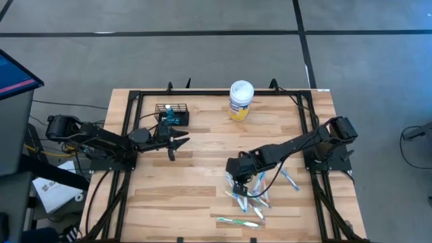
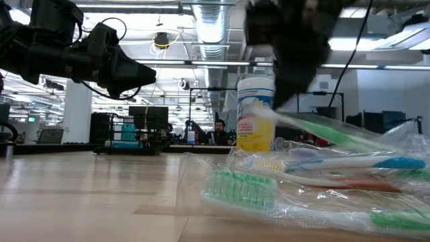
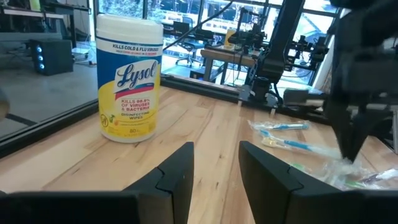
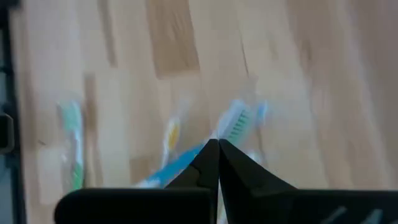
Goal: Pick & Place toothbrushing station
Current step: Put the top right green toothbrush into the mesh organizer
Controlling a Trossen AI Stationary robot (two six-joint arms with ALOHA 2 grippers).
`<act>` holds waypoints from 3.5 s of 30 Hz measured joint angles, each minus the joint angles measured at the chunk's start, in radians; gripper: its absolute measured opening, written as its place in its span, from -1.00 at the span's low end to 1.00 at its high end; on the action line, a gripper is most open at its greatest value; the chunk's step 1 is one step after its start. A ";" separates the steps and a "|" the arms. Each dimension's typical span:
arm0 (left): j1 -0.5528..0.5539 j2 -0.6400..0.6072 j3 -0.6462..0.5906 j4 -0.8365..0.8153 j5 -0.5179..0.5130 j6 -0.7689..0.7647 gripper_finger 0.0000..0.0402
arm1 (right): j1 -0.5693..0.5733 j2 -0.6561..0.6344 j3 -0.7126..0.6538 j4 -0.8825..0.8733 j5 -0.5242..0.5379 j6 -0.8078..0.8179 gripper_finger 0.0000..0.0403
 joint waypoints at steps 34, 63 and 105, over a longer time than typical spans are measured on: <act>0.000 0.000 0.003 0.199 0.316 -0.054 -0.39 | -0.171 0.000 0.209 0.408 0.080 -0.435 -1.00; -0.003 0.168 0.183 0.218 0.387 -0.030 -0.39 | -0.221 0.000 0.209 0.484 0.052 -0.441 -1.00; 0.060 -0.358 0.056 -0.293 -0.108 0.069 -0.97 | -0.144 0.000 0.209 0.257 0.055 -0.469 -0.63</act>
